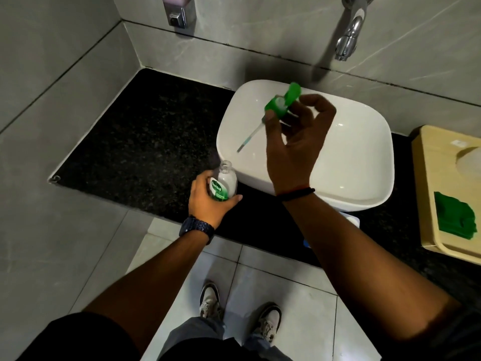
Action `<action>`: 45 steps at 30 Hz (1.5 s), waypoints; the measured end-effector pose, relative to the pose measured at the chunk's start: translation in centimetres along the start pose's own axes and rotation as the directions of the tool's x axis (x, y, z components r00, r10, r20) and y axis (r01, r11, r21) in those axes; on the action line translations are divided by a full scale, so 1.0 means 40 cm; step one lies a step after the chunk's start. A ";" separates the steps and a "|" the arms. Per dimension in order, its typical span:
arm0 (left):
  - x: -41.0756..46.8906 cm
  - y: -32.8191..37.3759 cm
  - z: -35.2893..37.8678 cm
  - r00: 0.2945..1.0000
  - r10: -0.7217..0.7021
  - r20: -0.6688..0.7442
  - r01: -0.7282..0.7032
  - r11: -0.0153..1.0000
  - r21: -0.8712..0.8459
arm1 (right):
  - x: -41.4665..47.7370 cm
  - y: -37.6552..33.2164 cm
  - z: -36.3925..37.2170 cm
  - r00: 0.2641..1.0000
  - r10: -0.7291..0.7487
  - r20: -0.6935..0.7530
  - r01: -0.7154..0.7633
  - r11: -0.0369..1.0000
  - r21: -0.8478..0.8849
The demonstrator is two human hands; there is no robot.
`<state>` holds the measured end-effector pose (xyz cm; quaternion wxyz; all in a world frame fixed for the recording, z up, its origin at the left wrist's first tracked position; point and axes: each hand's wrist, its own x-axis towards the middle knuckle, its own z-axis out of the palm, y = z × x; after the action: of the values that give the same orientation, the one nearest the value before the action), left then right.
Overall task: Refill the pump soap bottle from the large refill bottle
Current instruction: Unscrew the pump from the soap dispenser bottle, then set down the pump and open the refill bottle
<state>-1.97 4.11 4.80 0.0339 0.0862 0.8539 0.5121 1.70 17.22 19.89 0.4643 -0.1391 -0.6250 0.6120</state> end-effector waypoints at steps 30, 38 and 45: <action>0.045 -0.180 -0.072 0.997 -0.005 0.073 0.004 1.000 0.010 | -0.267 0.401 -0.065 0.568 0.621 0.540 0.393 0.372 -0.841; 0.002 -0.077 -0.110 0.990 0.123 -0.075 -0.128 0.990 -0.065 | -0.184 0.295 -0.101 0.686 0.422 0.593 0.340 0.535 -0.774; -0.055 0.137 -0.027 0.879 0.465 -0.106 -0.455 0.884 0.110 | -0.044 0.120 -0.287 0.944 0.097 0.317 0.160 0.704 -0.692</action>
<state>0.65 5.31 10.09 -0.1476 0.2545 0.8296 0.4745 9.36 24.23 12.83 0.2740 -0.1917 -0.8825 0.3306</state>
